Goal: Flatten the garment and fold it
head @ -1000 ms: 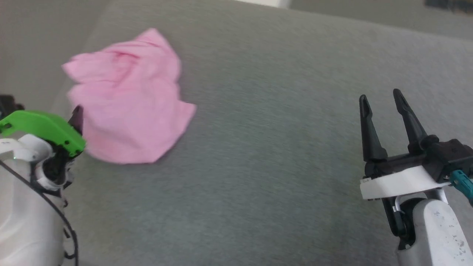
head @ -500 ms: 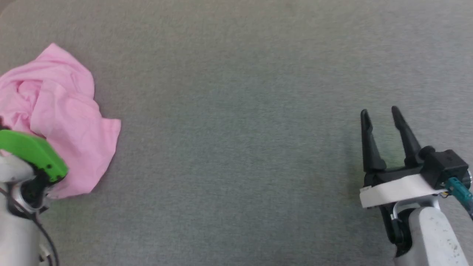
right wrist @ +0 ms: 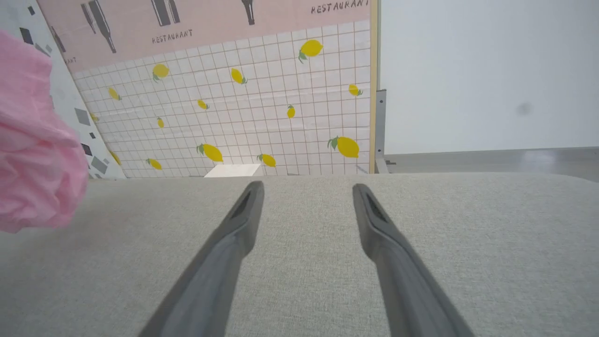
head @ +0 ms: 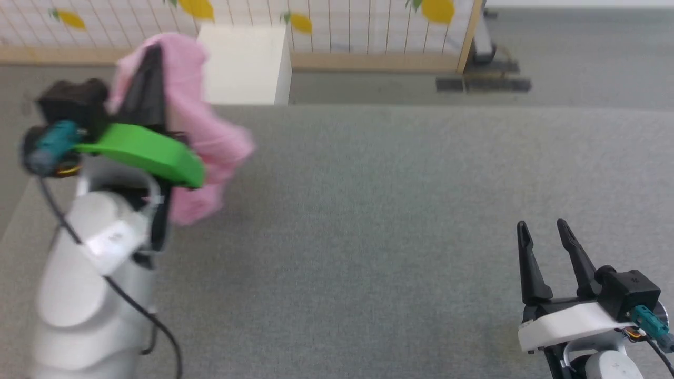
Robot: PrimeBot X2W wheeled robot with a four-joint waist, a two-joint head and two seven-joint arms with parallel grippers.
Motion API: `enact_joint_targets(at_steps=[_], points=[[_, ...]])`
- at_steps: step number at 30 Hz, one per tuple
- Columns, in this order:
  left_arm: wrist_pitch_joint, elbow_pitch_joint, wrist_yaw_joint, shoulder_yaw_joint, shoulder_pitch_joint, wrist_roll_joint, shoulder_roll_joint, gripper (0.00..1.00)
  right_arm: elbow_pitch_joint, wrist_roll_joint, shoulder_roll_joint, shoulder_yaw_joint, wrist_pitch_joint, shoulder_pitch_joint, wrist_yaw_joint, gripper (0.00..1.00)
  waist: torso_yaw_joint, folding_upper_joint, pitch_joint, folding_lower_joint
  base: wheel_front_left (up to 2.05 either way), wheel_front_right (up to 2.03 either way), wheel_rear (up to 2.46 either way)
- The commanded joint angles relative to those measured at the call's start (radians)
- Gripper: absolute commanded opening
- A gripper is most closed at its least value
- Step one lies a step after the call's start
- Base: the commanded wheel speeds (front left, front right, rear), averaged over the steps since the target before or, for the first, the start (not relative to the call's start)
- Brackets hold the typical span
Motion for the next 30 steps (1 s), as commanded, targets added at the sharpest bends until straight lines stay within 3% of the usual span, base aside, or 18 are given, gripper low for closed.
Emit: enact_joint_targets(at_steps=[1,8,13,18,24,25,26,30], points=[[-0.021,-0.013,-0.006,-0.02,-0.022,0.012,-0.025,0.0,-0.009,0.005,0.0,0.001,0.002,0.01,-0.002,1.0,-0.06,-0.0001,-0.093,0.0,0.0,0.0,0.0],[-0.055,-0.015,-0.042,-0.162,-0.057,0.012,-0.166,0.0,-0.028,0.001,0.0,0.012,0.02,0.02,-0.002,1.0,-0.177,-0.0001,-0.093,0.0,0.0,0.0,0.0],[-0.019,0.078,-0.076,-0.266,-0.044,-0.006,-0.221,0.0,-0.037,-0.001,0.0,0.021,0.03,0.021,-0.002,1.0,-0.248,-0.0001,-0.076,0.0,0.0,0.0,0.0],[0.163,0.265,-0.098,-0.388,0.028,-0.049,-0.241,0.0,-0.04,0.003,0.0,0.03,0.033,0.019,-0.002,1.0,-0.299,-0.0001,-0.057,0.0,0.0,0.0,0.0],[0.504,0.459,-0.117,-0.485,0.114,-0.13,-0.245,0.0,-0.038,0.0,0.0,0.03,0.038,0.026,-0.002,1.0,-0.31,-0.0001,-0.044,0.0,0.0,0.0,0.0],[0.54,0.469,-0.117,-0.493,0.121,-0.137,-0.244,0.35,-0.038,-0.001,0.0,0.03,0.039,0.027,-0.002,1.0,-0.307,-0.0001,-0.043,0.0,0.0,0.0,0.0],[0.56,0.47,-0.113,-0.489,0.129,-0.15,-0.245,1.0,-0.038,-0.001,0.0,0.03,0.041,0.029,-0.002,1.0,-0.3,-0.0001,-0.042,0.0,0.0,0.0,0.0],[0.48,0.41,-0.089,-0.449,0.148,-0.171,-0.245,1.0,-0.042,-0.001,0.0,0.032,0.046,0.034,-0.002,1.0,-0.266,-0.0001,-0.045,0.0,0.0,0.0,0.0]])
